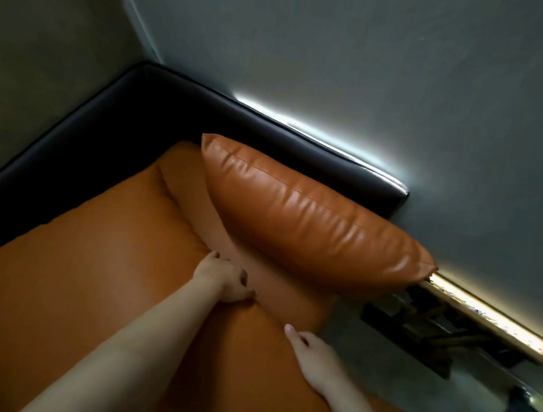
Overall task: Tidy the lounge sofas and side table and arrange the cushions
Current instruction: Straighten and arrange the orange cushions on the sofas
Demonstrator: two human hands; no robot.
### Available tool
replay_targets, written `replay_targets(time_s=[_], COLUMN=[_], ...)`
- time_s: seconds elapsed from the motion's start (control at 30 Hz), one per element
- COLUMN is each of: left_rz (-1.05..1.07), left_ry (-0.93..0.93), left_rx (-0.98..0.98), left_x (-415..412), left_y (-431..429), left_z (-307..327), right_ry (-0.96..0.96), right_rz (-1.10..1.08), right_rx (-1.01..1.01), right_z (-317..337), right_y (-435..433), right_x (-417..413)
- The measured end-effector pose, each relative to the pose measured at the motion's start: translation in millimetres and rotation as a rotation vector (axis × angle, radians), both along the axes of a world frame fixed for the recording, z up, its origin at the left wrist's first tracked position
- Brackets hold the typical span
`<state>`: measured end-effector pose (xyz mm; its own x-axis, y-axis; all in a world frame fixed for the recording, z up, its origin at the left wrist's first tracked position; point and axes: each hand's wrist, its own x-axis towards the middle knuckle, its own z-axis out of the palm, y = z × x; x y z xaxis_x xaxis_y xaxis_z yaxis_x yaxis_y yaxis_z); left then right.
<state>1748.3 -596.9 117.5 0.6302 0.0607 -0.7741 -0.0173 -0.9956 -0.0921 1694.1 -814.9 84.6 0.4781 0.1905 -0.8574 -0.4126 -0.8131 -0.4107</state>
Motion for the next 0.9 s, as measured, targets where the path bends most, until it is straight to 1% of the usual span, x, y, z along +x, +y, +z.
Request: replay_targets(time_s=[0.07,0.27,0.47,0.67,0.77,0.83,0.9], left_rz=[-0.01,0.042,0.045,0.034,0.045,0.07,0.115], left_ry=[0.054,0.032,-0.042,-0.1,-0.186,-0.299,-0.437], left_rx=[0.006,-0.063,-0.131,-0.166,-0.21,-0.272,-0.343], left_x=[3,5,-5,-16,-22,-26,-31], left_y=[-1,14,25,28,27,29,34], left_z=[-3,-3,2,18,30,41,56], right_ry=[-0.012,-0.072,-0.242,-0.446,-0.562,-0.65,-0.782], right_rz=[0.028,0.038,0.073,0.057,0.054,0.043,0.052], right_rx=[-0.022,-0.006,-0.007,-0.023,-0.067,-0.091,-0.105], right_z=[-1,7,19,33,51,70,91], right_y=[-1,1,6,12,13,11,15], right_x=[1,-5,-14,-27,-31,-30,-26])
